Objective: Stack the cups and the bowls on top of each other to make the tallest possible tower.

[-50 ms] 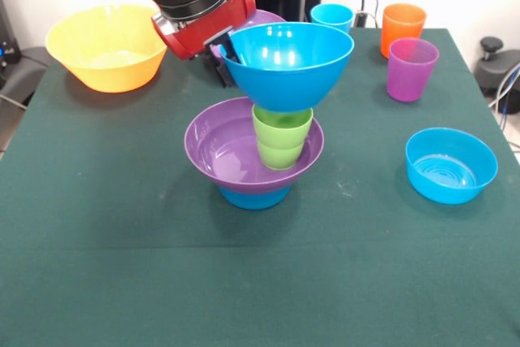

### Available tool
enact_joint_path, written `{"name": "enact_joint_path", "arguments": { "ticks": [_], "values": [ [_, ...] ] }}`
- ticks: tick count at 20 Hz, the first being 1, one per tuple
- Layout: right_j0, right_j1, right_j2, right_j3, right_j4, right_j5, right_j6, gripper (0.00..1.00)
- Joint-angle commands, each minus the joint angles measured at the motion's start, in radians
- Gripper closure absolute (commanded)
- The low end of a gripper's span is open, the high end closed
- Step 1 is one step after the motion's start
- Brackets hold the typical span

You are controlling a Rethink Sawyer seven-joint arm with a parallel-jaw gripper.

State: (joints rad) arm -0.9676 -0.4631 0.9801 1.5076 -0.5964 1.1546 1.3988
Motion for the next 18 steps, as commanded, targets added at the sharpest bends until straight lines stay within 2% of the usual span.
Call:
{"name": "enact_joint_path", "arguments": {
  "ticks": [1, 18],
  "values": [
    [0.054, 0.055, -0.052, -0.066, -0.059, 0.037, -0.264, 1.00],
    [0.061, 0.047, -0.063, -0.066, -0.074, 0.046, -0.259, 1.00]
  ]
}}
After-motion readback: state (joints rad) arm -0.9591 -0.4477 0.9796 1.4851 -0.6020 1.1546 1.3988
